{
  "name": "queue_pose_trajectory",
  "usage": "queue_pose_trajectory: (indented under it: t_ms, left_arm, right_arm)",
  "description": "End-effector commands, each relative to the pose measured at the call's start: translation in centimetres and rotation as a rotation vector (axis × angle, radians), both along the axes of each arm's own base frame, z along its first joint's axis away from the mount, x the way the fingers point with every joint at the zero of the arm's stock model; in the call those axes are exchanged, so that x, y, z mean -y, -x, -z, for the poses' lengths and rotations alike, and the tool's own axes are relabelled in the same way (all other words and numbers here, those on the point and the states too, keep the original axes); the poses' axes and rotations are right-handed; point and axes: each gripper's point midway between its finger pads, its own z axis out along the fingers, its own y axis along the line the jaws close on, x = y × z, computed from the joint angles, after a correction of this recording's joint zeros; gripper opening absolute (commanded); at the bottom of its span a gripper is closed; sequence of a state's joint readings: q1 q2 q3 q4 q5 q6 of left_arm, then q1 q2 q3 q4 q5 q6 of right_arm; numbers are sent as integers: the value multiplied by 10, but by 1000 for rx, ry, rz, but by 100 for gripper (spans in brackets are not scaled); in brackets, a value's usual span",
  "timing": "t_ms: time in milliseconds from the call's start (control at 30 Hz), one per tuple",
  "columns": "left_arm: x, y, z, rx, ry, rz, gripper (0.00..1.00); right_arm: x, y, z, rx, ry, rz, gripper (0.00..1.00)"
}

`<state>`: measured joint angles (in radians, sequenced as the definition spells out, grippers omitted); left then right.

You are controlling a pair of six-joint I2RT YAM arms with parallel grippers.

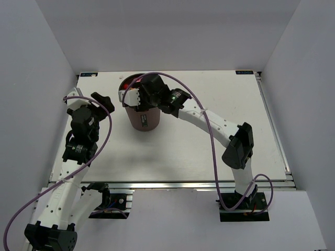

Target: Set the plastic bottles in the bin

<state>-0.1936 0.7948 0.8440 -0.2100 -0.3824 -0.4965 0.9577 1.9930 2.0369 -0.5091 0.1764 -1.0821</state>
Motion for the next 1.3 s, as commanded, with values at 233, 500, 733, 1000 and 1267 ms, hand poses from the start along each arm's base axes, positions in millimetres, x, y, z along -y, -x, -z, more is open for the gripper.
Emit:
queue_pose_trajectory:
  t_ms: [233,500,733,1000,1267]
  left_arm:
    - [-1,-2,6,-20,-23,-2,98]
    - [0,-5,7,-26,-30,0,98]
    - [3,-5,2,-15,-26,20,98]
    - [4,-4,-1,-7,-16,20,98]
    - [4,-7,-4,-10,6,12,98]
  right_arm:
    - [4,-12,-6,108,64,11,83]
    - [-1,-9,-24,127,2,-18,89]
    - [3,8,-55,143,-70,-77,89]
    - [24,-1,-108,211,-265,9,89]
    - [117,-9,-198,12,-979,329,89]
